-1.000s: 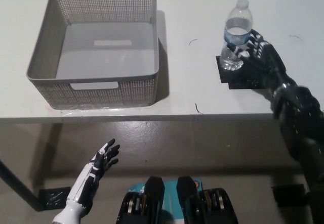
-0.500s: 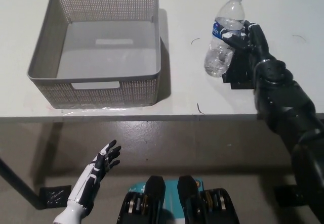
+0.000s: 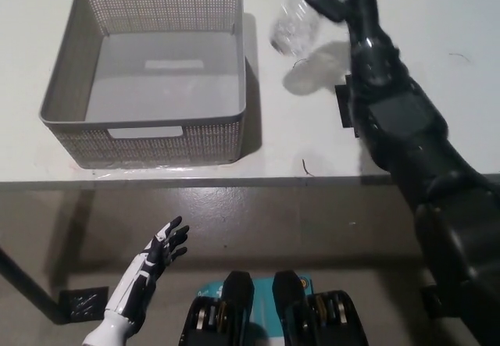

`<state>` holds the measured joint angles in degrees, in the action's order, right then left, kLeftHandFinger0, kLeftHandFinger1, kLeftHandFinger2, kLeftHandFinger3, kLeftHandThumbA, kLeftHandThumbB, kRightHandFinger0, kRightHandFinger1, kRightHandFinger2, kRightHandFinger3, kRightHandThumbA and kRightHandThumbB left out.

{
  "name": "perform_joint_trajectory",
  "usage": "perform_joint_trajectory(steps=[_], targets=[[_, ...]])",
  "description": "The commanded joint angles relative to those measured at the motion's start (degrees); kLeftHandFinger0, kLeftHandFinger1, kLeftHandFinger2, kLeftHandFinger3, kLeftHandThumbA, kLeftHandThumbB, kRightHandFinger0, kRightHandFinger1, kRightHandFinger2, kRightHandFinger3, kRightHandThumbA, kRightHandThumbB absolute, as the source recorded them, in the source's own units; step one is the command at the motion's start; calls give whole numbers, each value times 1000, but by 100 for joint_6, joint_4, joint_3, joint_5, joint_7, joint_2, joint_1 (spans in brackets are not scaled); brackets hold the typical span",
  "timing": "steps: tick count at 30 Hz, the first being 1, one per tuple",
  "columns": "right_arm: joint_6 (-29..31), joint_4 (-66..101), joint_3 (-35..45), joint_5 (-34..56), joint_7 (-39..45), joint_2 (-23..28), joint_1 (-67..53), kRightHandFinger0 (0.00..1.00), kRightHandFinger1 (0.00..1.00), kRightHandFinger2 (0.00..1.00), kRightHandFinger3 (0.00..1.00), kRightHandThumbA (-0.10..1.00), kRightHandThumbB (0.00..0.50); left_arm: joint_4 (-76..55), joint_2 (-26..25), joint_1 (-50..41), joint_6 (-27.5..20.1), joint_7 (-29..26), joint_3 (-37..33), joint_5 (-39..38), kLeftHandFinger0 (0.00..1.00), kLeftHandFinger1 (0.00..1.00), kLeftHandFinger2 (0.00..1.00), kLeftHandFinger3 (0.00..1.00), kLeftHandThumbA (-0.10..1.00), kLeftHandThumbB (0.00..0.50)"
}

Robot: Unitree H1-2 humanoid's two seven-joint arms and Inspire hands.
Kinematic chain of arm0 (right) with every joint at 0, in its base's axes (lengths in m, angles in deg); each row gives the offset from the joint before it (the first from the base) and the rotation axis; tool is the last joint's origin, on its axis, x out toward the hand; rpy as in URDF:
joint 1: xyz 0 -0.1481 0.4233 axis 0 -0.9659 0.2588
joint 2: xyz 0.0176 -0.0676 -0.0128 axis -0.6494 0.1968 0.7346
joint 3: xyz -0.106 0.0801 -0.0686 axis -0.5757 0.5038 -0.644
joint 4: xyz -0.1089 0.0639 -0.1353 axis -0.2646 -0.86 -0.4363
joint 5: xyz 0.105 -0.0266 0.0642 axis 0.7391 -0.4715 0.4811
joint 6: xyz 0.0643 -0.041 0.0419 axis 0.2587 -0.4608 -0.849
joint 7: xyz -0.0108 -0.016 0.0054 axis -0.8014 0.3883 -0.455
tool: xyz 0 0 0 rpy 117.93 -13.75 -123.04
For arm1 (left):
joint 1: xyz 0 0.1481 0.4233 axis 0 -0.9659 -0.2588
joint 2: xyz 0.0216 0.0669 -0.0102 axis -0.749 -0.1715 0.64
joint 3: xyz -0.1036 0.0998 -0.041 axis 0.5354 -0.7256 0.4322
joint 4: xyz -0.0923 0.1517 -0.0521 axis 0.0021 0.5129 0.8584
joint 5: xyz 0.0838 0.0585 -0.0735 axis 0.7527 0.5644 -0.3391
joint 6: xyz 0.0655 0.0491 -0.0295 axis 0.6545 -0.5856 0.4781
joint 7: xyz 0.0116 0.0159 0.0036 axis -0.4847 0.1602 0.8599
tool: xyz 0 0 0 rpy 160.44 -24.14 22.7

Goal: Use the right hand to pick up a water botttle and place it into a container on the left side

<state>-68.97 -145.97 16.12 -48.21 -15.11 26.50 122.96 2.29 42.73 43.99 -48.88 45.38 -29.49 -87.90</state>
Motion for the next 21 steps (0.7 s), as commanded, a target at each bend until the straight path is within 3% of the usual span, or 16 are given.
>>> perform_joint_trajectory(steps=[1,2,3,6,7,11,13,17,18,21], targets=[[151,805,-167,-342,-334,-404,791,77,348,683,733,-100,149,-27,-40,60,-253,19,-25,57,1000,1000,1000,1000,1000,184],[85,908,-180,-350,-302,-458,814,5,211,530,667,-100,137,-26,-41,66,-244,22,-26,56,1000,1000,1000,1000,1000,185],[68,1082,-178,-297,-183,-560,834,1,184,543,695,-100,117,-32,-54,63,-243,41,-39,65,1000,1000,1000,1000,1000,178],[41,1296,-178,-287,-174,-805,891,0,245,682,807,-100,117,-58,-96,47,-277,116,-69,45,1000,1000,1000,1000,1000,180],[64,1303,-178,-293,-194,-895,924,0,262,698,798,-100,121,-50,-111,45,-315,117,-77,76,1000,1000,1000,1000,1000,181],[91,1167,-203,-371,-284,-1154,1029,0,242,672,766,-100,131,-130,-143,31,-275,89,-89,172,1000,1000,1000,1000,1000,171],[92,967,-377,-628,-412,-1248,1058,0,212,654,776,-100,113,-196,-142,24,-217,89,-93,177,1000,1000,1000,1000,1000,161],[407,402,-596,-803,-570,-1376,975,0,213,702,808,-100,113,-218,-124,15,-153,121,-82,94,1000,1000,1000,1000,1000,167],[365,114,-660,-841,-609,-1416,961,0,252,749,814,-100,111,-204,-118,19,-172,112,-86,116,1000,1000,1000,1000,1000,178],[489,-462,-863,-973,-779,-1480,880,0,288,762,808,-100,112,-243,-93,-6,-138,80,-77,130,1000,1000,1000,1000,1000,195]])
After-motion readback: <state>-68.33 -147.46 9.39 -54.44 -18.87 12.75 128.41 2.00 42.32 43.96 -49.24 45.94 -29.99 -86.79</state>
